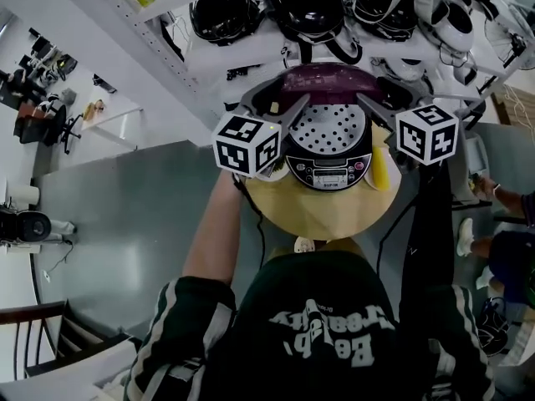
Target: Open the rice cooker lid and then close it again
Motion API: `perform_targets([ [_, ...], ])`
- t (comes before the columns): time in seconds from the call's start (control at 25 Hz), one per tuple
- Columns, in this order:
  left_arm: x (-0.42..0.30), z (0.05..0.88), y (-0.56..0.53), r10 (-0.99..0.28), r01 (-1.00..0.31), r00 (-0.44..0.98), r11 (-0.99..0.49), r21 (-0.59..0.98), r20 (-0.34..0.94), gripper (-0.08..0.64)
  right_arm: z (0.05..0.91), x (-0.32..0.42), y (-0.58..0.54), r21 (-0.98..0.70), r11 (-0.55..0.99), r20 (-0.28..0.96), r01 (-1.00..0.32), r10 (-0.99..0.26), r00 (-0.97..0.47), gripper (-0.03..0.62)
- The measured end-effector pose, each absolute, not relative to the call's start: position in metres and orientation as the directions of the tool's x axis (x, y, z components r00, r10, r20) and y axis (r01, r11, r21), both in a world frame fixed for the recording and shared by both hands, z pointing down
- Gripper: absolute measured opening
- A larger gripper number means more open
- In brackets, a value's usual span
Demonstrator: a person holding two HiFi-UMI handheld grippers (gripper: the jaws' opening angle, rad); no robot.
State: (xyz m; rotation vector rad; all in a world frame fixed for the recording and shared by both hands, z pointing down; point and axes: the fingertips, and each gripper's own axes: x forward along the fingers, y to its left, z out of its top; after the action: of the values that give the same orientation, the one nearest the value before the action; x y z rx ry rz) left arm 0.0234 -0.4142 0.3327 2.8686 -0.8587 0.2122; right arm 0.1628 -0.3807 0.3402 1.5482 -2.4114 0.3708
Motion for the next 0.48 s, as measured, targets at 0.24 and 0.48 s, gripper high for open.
perform_targets([
  [0.24, 0.019, 0.368, -0.384, -0.502, -0.535, 0.835, -0.837, 0.117, 0.226, 0.247, 0.372, 0.143, -0.351, -0.097, 0.409, 0.387, -0.907, -0.824, -0.413, 0.282],
  [0.48, 0.019, 0.394, -0.365, -0.482, -0.527, 0.838, -0.837, 0.148, 0.254, 0.247, 0.394, 0.128, -0.335, -0.136, 0.406, 0.408, -0.904, -0.808, -0.424, 0.287],
])
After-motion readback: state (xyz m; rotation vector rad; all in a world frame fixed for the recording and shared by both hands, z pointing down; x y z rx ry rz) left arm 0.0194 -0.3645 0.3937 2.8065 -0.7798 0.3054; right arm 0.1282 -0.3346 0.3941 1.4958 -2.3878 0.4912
